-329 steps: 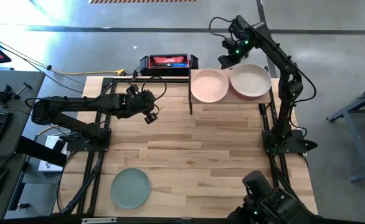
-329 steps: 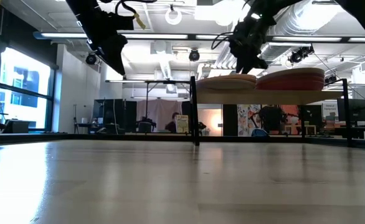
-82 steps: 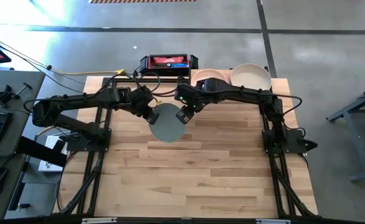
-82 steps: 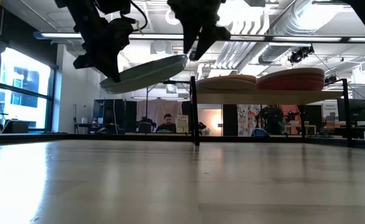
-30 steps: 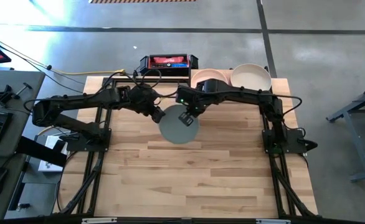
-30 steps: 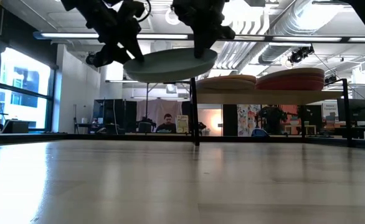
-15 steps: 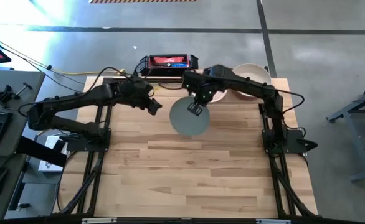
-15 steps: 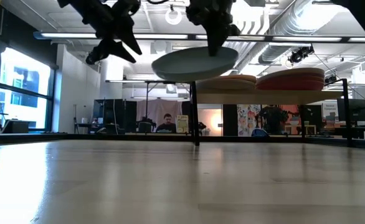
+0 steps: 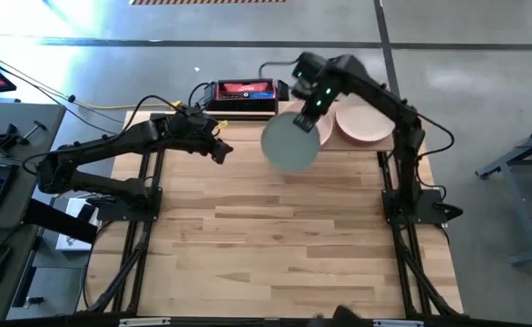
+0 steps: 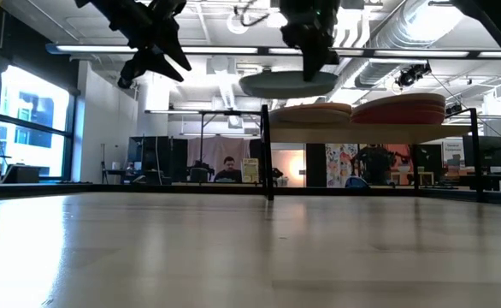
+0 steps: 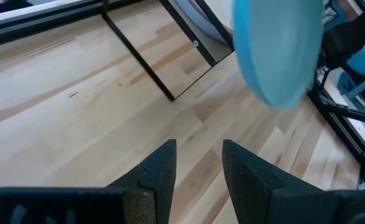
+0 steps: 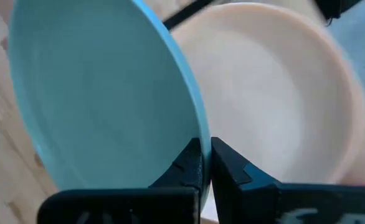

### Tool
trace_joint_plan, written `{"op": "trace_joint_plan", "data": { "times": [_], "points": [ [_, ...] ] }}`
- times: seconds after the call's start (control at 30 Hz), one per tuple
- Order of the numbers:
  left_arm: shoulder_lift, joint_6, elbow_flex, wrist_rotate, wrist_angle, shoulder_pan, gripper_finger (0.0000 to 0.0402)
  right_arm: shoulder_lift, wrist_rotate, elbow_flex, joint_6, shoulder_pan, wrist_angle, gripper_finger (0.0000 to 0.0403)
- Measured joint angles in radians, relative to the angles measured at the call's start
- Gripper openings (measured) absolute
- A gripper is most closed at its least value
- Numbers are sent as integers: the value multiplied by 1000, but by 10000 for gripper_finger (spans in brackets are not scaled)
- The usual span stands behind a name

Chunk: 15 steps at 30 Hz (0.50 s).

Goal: Place and stack plates onto a shelf
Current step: Stack the blue plate on top of the light brown plate

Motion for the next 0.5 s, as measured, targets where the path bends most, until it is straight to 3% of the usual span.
{"op": "trace_joint_plan", "data": {
  "times": [0.23, 0.5],
  "points": [
    [0, 0, 0, -27, -1, 0, 120, -6, -192, -7, -84, -208, 17, 0],
    [0, 0, 0, -33, -5, 0, 120, -4, -280, -50, -78, -371, 28, 0]
  ]
}}
